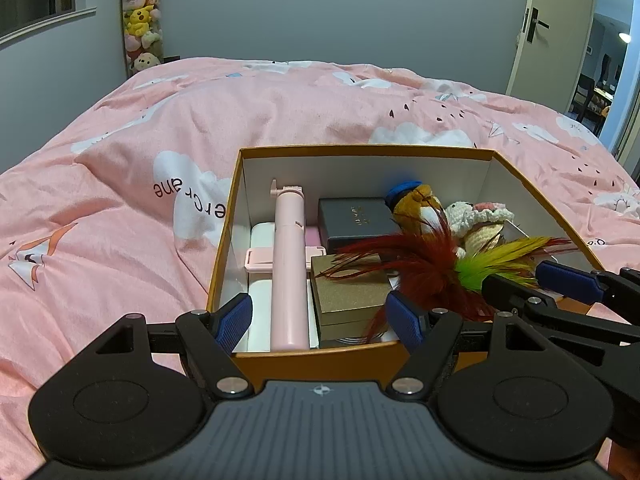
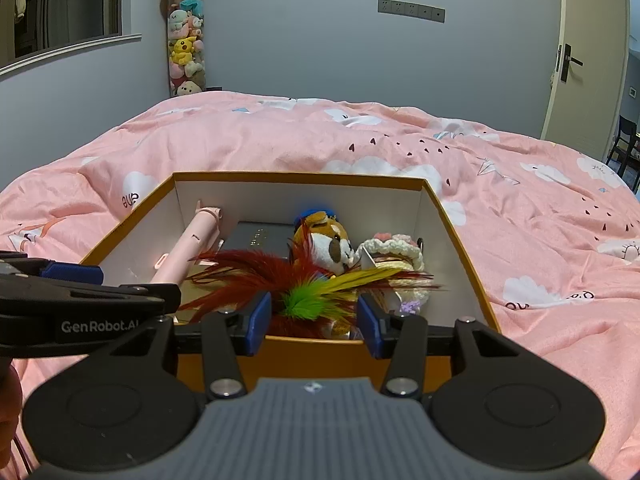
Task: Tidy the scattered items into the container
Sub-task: 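Open both tools and hold them above the box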
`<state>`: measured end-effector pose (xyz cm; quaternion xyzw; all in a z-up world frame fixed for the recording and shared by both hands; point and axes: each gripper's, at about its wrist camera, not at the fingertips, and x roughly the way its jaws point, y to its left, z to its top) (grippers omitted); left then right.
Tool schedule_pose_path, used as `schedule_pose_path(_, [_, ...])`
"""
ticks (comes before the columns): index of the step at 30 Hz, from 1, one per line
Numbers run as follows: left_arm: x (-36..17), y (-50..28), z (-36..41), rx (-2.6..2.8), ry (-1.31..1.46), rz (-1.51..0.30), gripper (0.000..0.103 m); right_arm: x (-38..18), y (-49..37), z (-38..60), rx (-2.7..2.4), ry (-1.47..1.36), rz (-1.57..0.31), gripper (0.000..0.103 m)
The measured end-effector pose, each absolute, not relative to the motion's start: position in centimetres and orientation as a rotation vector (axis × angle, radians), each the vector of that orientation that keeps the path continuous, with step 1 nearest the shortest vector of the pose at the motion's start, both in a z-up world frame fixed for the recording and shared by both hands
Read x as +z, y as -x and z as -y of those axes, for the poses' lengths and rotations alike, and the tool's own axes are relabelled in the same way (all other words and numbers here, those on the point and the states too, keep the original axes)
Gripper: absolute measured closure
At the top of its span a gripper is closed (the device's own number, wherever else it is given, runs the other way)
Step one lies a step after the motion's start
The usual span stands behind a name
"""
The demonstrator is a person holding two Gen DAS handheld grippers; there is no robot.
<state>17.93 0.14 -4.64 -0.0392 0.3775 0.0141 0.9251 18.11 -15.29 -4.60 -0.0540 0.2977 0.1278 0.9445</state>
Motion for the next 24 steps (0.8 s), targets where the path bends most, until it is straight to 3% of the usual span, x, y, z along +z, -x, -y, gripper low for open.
schedule_pose_path(24, [-4.89, -18.12, -0.29, 0.025, 0.088, -0.785, 0.016, -4.56, -18.16, 15.26, 0.262, 0.109, -0.609, 0.052])
